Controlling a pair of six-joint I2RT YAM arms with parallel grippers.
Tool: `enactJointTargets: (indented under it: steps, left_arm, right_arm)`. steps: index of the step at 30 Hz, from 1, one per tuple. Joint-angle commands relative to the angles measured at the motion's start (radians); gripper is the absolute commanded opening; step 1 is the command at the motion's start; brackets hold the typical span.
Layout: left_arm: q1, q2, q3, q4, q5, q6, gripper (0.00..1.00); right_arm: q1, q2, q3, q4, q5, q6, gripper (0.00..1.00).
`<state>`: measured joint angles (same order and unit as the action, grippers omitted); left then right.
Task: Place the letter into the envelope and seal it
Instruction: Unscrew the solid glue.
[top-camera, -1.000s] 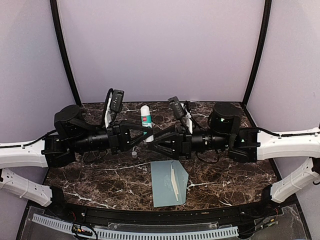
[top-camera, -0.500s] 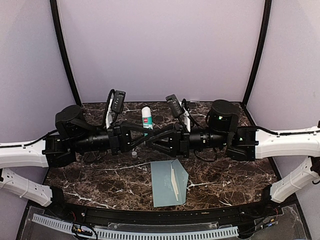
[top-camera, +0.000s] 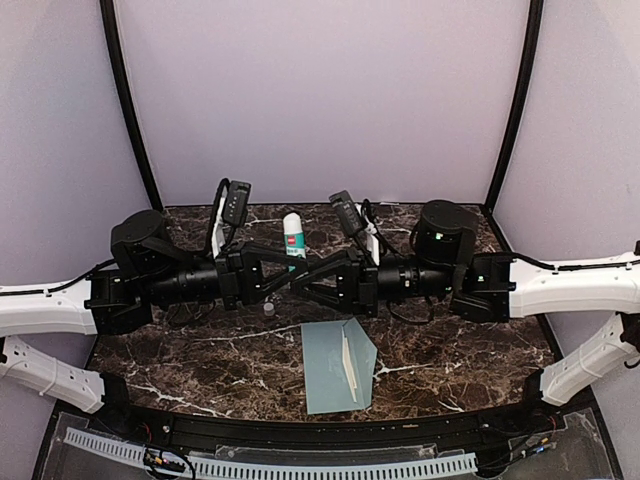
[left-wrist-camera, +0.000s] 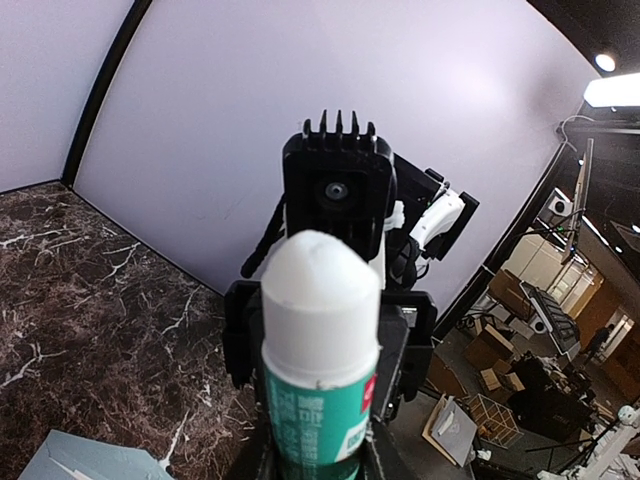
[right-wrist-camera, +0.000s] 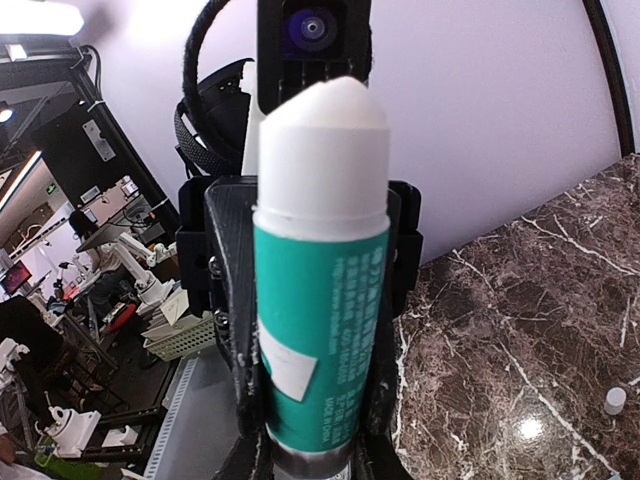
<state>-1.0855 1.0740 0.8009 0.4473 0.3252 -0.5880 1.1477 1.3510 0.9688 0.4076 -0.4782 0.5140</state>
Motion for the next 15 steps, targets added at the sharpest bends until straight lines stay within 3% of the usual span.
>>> enactJointTargets:
  steps: [1,8,15]
  left_arm:
    - [-0.003,-0.016,0.016,-0.009,0.009,0.011,0.25]
    - [-0.003,-0.014,0.036,-0.034,-0.012,0.03,0.42]
    - [0.006,-0.027,0.045,-0.037,-0.045,0.044,0.45]
  right_arm:
    - [0.006,-0.001,0.019,0.039,0.004,-0.002,0.18]
    - [0.006,0.0,0.02,0.036,-0.002,-0.002,0.17]
    - [0.005,0.009,0.018,0.036,-0.017,0.003,0.16]
